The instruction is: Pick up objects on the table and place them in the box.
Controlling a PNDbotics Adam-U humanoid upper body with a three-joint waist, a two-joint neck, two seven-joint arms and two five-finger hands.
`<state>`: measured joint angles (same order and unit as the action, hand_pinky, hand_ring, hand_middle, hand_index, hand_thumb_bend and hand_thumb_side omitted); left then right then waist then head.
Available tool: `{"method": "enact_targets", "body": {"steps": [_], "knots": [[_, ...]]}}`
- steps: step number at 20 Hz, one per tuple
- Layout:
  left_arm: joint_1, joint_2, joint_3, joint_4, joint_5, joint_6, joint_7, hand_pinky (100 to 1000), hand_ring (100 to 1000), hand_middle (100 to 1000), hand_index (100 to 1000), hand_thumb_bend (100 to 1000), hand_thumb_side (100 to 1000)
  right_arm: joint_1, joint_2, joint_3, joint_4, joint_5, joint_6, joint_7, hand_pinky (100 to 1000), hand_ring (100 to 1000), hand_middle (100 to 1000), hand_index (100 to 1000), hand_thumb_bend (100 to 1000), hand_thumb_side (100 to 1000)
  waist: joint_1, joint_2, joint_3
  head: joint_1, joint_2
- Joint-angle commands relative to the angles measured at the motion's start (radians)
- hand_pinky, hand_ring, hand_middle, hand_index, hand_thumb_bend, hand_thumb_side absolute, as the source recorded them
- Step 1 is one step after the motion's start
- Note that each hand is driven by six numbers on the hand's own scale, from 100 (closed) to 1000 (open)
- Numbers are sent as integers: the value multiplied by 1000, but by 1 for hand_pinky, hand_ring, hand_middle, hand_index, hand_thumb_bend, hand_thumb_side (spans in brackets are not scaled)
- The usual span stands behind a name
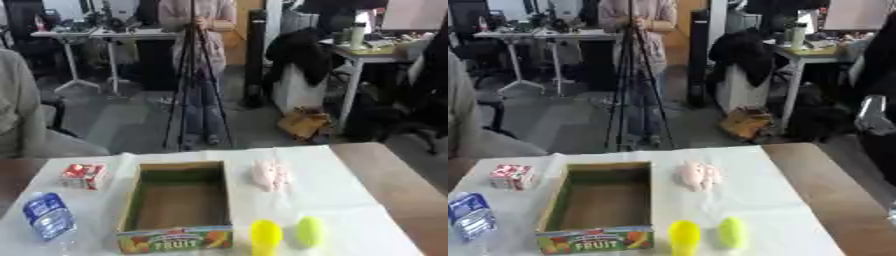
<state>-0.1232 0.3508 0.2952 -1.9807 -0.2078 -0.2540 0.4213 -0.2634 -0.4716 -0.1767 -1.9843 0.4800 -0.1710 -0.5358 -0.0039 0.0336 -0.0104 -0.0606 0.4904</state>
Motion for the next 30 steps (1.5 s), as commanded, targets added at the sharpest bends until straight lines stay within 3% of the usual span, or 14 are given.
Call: {"method": "enact_targets", "body": {"steps": [1,6,10,16,25,29,30], "knots": [[-7,13,3,-19,7,-1,-7,600,834,810,808,599,714,-7,-16,0,-16,10,3,14,826,858,892,910,100,321,0,-9,2,0,18],[-6,12,3,-19,6,3,-15,597,829,807,808,599,716,-7,-20,-1,-16,11,16,45,825,856,887,910,100,309,-1,-9,2,-2,30],[-6,11,-1,-19,13,2,-26,593,823,801,808,598,718,-3,-37,7,-16,11,41,133,821,854,885,908,100,247,-1,-9,2,-3,49],[-4,11,-7,-19,23,-3,-45,587,815,795,808,596,720,9,-74,16,-16,4,76,299,821,857,891,910,100,187,-1,-9,1,1,132],[-1,9,-13,-19,30,-1,-71,580,808,788,807,592,725,31,-124,31,-16,18,110,475,815,857,887,902,100,169,-1,-6,3,-9,205],[1,9,-16,-19,34,3,-89,576,805,784,809,593,732,38,-161,52,6,15,116,571,770,828,876,898,100,152,-2,-6,5,-13,222],[1,9,-18,-19,35,4,-97,576,805,784,809,593,732,36,-174,62,18,11,113,599,770,828,877,898,100,185,-3,-6,6,-14,225]]}}
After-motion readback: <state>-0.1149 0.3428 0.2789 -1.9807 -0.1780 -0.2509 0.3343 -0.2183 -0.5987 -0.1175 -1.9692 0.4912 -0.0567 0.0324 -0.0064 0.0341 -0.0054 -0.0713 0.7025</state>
